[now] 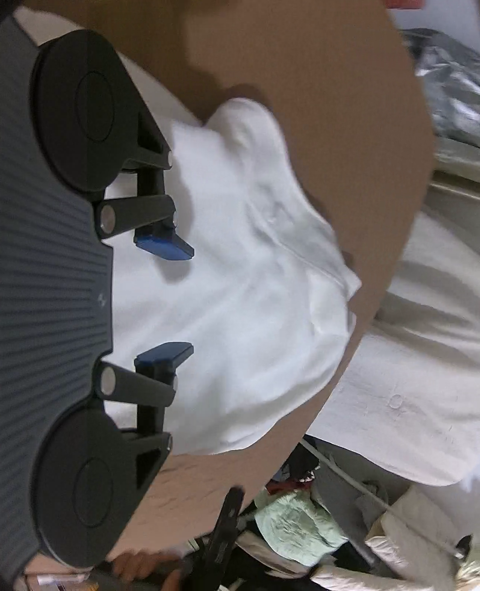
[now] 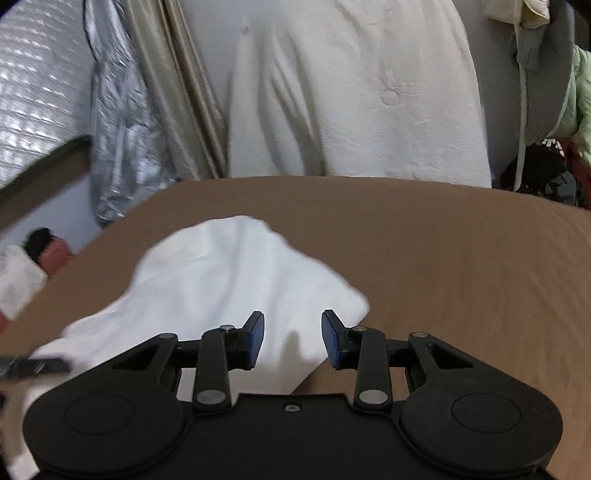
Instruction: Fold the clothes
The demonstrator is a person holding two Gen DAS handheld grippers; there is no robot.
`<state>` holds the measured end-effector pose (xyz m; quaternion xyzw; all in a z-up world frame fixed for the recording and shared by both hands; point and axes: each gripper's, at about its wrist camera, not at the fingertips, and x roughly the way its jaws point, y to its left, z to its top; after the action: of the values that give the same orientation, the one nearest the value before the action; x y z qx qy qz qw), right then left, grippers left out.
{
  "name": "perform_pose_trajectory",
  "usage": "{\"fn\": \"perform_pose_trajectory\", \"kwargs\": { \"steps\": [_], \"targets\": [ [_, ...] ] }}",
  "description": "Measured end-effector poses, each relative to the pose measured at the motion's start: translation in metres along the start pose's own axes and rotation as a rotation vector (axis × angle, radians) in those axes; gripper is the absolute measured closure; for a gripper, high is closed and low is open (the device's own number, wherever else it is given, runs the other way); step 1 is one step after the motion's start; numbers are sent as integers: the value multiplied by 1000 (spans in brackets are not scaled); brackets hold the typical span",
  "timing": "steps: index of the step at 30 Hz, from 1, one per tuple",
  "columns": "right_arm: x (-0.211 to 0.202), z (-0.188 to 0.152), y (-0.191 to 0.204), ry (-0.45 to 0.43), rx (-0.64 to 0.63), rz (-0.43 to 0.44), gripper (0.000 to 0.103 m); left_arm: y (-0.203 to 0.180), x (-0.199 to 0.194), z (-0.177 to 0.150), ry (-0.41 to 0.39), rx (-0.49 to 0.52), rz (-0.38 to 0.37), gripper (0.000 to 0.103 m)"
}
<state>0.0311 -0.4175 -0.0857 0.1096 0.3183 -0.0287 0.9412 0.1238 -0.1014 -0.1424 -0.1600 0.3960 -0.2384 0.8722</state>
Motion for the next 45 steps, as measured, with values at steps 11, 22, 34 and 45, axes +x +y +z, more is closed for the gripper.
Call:
{"fn": "perform_pose_trajectory", "kwargs": {
  "steps": [11, 22, 34, 45],
  "targets": [
    [87, -17, 20, -30, -140, -188, 82, 29, 22, -1, 29, -17, -66, 54],
    [73, -8, -41, -60, -91, -501, 103, 48, 28, 2, 172, -76, 30, 52],
    [20, 7, -16, -81, 40, 23, 71, 76, 9, 32, 33, -136, 33, 26],
    [90, -5, -2, 118, -160, -81, 61, 40, 10, 34, -90, 49, 215, 84]
  ]
}}
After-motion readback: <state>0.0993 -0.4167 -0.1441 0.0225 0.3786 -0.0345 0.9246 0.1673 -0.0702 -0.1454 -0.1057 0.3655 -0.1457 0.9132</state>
